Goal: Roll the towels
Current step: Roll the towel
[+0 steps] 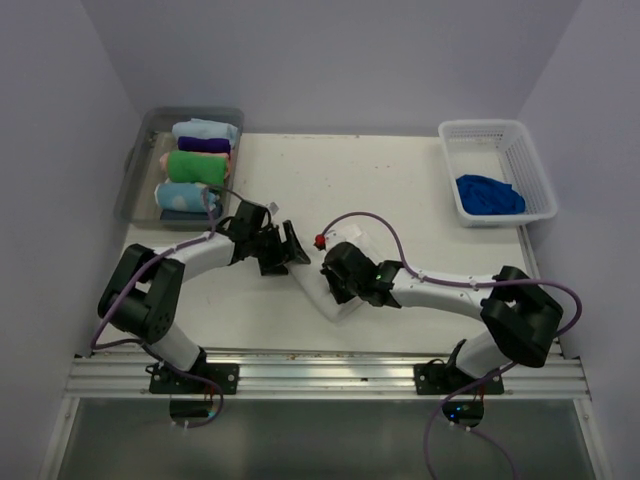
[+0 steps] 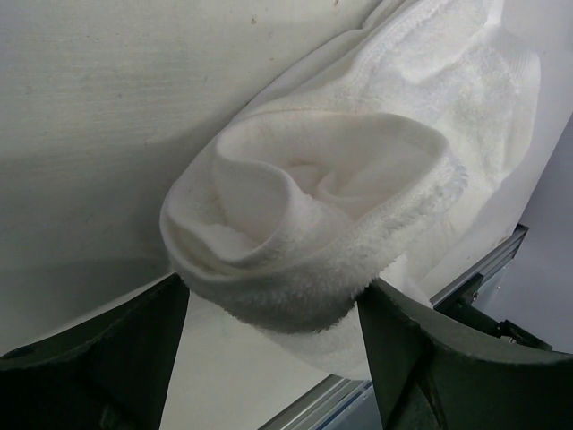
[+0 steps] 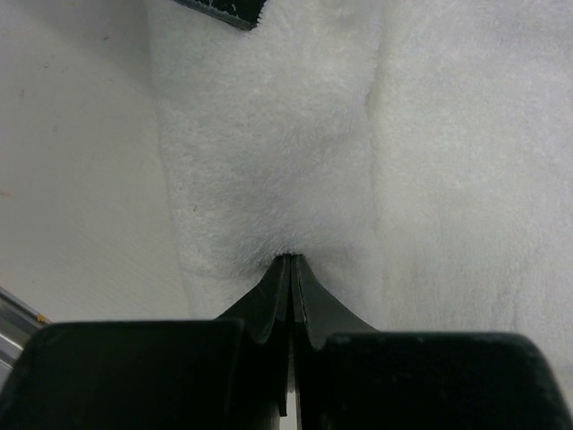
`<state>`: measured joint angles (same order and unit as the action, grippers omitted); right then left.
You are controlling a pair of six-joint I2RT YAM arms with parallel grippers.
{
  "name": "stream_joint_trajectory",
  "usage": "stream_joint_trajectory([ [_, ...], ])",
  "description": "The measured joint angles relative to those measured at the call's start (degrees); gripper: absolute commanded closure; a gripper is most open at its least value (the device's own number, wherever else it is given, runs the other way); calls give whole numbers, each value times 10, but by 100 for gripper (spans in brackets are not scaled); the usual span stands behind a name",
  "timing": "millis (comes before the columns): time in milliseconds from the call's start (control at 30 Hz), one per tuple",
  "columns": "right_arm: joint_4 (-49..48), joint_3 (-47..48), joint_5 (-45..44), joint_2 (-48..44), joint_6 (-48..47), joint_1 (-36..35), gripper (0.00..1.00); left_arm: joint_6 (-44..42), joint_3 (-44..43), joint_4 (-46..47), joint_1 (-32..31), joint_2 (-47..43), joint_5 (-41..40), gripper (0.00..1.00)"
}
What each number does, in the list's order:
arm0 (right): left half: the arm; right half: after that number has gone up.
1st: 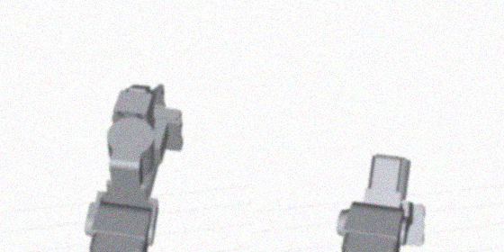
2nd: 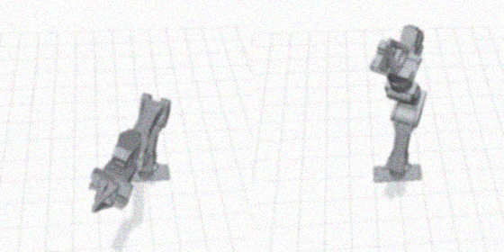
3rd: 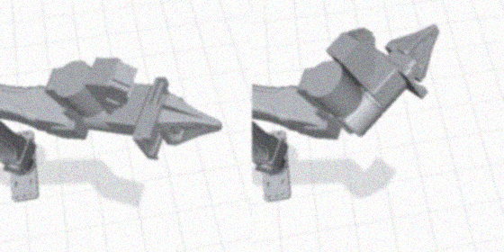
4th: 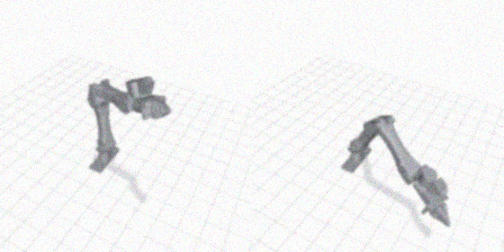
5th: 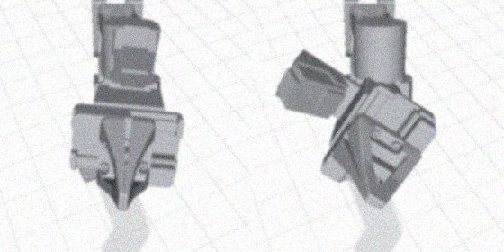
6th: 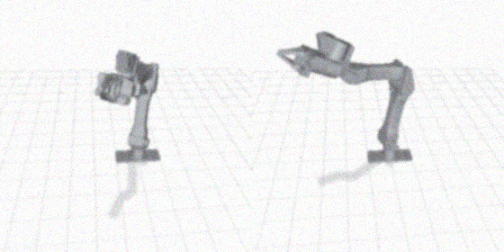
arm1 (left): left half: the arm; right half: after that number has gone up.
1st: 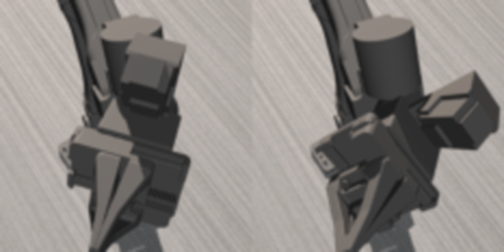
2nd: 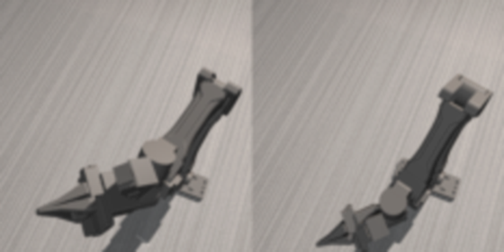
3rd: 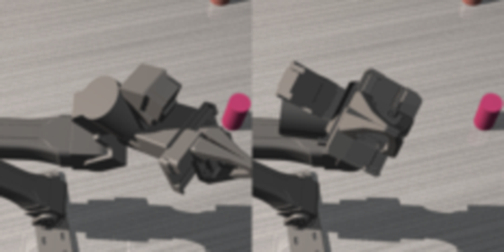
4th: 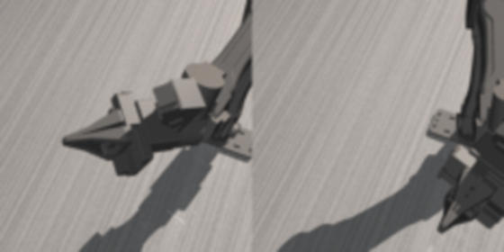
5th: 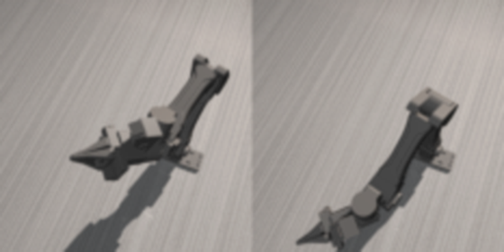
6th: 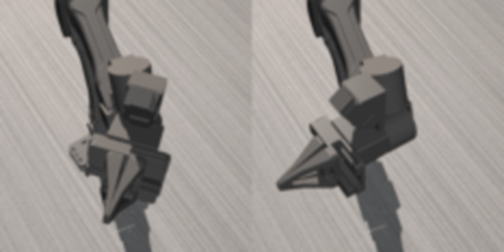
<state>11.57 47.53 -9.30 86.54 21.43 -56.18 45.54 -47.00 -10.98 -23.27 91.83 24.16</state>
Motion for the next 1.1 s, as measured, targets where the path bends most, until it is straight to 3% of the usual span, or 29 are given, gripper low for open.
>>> stream_joint_trajectory([
  [100, -1, -1, -1, -1, 0, 0, 99, 9, 0, 20, -1, 13, 9, 33],
  [133, -1, -1, -1, -1, 0, 0, 99, 13, 0, 26, -1, 17, 12, 43],
  [333, -2, -1, -3, -1, -1, 0, 96, 42, 1, 54, -2, 31, 30, 85],
  [400, 5, 3, -7, -1, 1, 0, 80, 50, 2, 59, -4, 31, 30, 91],
  [433, 15, 9, -11, -1, 1, 0, 65, 54, 2, 59, -4, 31, 30, 96],
  [567, 72, 40, -50, -4, 0, -9, 40, 64, 2, 52, -5, 28, 25, 98],
  [667, 116, 69, -87, -7, -4, -33, 32, 64, -4, 34, -7, 26, 19, 99],
  [867, 172, 124, -159, 4, -26, -111, 25, 73, -24, -9, -11, 26, 0, 100],
  [1100, 181, 155, -231, 87, -59, -179, 23, 75, -36, -39, -12, 26, -8, 100],
])
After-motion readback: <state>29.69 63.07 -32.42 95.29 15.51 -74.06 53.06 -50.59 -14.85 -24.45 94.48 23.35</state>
